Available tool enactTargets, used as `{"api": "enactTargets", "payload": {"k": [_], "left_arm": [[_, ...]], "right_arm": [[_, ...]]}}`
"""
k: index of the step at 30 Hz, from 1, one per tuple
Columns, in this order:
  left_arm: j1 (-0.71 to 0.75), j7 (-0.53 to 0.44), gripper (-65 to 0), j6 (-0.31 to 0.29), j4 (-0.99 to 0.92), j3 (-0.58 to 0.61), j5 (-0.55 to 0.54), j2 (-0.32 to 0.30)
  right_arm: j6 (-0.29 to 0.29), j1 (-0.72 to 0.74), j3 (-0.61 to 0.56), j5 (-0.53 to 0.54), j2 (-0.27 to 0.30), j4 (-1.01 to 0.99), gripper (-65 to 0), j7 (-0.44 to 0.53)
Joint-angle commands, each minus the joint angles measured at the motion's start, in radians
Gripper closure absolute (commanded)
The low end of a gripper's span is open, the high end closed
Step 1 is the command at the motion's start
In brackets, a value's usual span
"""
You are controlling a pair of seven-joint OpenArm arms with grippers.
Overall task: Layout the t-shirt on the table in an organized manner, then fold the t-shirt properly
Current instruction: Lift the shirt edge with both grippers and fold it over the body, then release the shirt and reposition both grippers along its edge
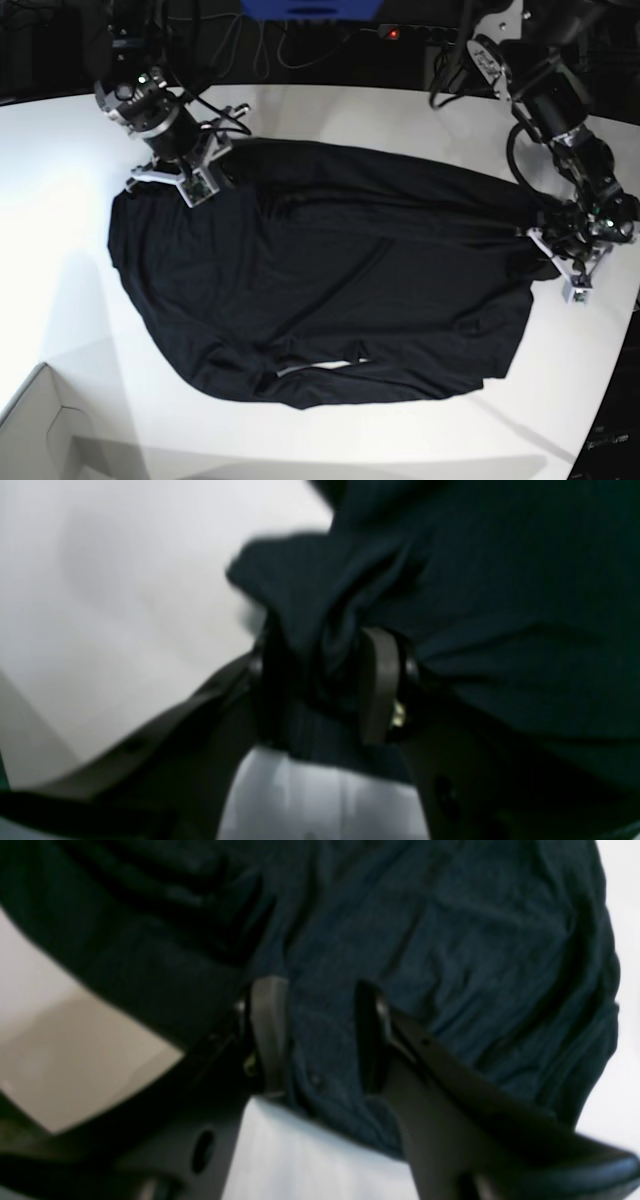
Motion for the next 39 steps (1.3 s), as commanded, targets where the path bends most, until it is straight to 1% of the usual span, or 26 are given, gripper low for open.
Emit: {"api": "enactTargets", "payload": {"k": [1, 5, 7, 9, 12, 15, 17, 19, 24, 26, 30, 32, 39], "left_arm": [[-0.027, -0.018, -23.7, 0.005, 0.032, -0.010, -0.012, -0.016], [-0.031, -0.018, -23.9, 0.005, 0.070, -0.116, -0.013, -0.005], [-0.034, -0.012, -27.0, 0.005, 0.087, -0.156, -0.013, -0.003], [-0.035, -0.009, -33.0, 0.005, 0.105, -0.185, -0.013, -0.003], [-0.027, -0.007, -44.5, 0.005, 0.130, -0.232, -0.015, -0.003], [-0.003, -0.007, -54.6, 0.005, 0.134, -0.286, -0.015, -0.003], [0.017, -0.007, -59.8, 0.005, 0.136, -0.305, -0.035, -0.003], [0.069, -0.007, -62.9, 0.005, 0.136, -0.305, -0.084, -0.008], [0.204, -0.019, -65.0, 0.005, 0.133, -0.305, -0.257, -0.014], [0.229, -0.022, -64.9, 0.005, 0.124, -0.305, -0.288, -0.014], [0.240, -0.101, -64.9, 0.005, 0.090, -0.303, -0.292, -0.005], [0.232, -0.122, -64.9, 0.005, 0.061, -0.297, -0.291, -0.005], [0.184, -0.124, -64.9, 0.005, -0.011, -0.297, -0.291, -0.005]], "right_arm": [[-0.004, -0.004, 0.004, 0.013, 0.003, 0.030, -22.5, 0.029], [-0.004, -0.054, 0.004, 0.013, 0.001, 0.059, -22.5, 0.029], [-0.004, -0.073, 0.004, 0.013, -0.002, 0.070, -22.5, 0.029], [-0.004, -0.090, 0.004, 0.013, -0.002, 0.076, -22.5, 0.029], [-0.004, -0.104, 0.004, 0.013, -0.004, 0.079, -22.5, 0.029], [-0.004, -0.120, 0.006, 0.013, -0.017, 0.082, -22.8, 0.029], [-0.004, -0.123, 0.008, 0.013, -0.017, 0.082, -23.0, 0.029], [-0.004, -0.124, 0.008, 0.013, -0.019, 0.082, -23.9, 0.029], [-0.006, -0.143, 0.009, 0.013, -0.025, 0.082, -31.1, 0.031], [-0.006, -0.146, 0.009, 0.013, -0.025, 0.082, -32.7, 0.031], [-0.006, -0.147, 0.008, 0.013, -0.025, 0.084, -33.0, 0.031], [-0.006, -0.156, 0.008, 0.013, -0.025, 0.082, -33.0, 0.031], [-0.006, -0.166, 0.006, 0.013, -0.025, 0.082, -32.9, 0.031]]}}
